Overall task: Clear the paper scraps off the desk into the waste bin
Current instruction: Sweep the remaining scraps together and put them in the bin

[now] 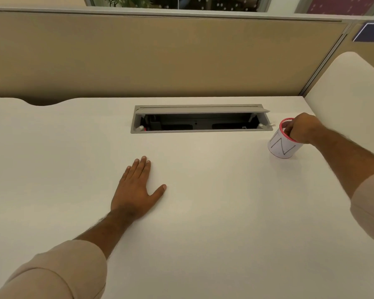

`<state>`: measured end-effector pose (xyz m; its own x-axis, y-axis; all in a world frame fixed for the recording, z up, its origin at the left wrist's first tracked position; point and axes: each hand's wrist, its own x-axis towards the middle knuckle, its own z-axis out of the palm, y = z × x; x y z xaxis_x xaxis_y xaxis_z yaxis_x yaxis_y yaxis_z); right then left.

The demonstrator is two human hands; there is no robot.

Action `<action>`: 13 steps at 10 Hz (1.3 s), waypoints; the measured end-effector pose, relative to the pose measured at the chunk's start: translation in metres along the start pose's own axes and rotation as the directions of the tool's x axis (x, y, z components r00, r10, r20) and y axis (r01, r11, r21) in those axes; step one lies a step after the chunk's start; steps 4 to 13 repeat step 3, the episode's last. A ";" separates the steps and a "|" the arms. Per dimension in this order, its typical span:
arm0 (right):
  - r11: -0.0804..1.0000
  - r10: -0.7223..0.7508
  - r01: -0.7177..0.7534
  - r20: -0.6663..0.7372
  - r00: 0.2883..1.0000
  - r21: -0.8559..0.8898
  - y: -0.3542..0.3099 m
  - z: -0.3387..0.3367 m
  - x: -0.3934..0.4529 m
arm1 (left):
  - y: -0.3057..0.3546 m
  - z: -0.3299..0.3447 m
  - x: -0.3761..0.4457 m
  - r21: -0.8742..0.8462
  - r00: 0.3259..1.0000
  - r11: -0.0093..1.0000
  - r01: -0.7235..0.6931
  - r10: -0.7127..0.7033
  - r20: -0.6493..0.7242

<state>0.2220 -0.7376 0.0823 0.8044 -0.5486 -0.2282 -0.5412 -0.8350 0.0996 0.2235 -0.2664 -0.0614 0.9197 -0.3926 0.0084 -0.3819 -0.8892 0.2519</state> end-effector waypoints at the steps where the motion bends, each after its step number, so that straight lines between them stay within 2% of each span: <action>1: 0.997 -0.006 0.005 -0.005 1.000 -0.077 -0.002 0.002 0.009 | 0.000 0.000 0.000 -0.001 1.000 1.000 -0.002 0.002 0.004; 2: 0.992 0.085 -0.095 -0.112 0.990 -0.079 -0.004 -0.001 0.002 | 0.000 -0.002 -0.001 -0.001 1.000 1.000 -0.004 0.004 0.010; 3: 0.991 0.123 -0.102 -0.317 0.940 0.081 -0.010 0.007 -0.006 | 0.001 0.000 0.000 0.011 1.000 1.000 -0.011 0.011 0.002; 13: 0.991 0.123 -0.102 -0.317 0.940 0.081 -0.010 0.007 -0.006 | 0.001 0.000 0.000 0.011 1.000 1.000 -0.011 0.011 0.002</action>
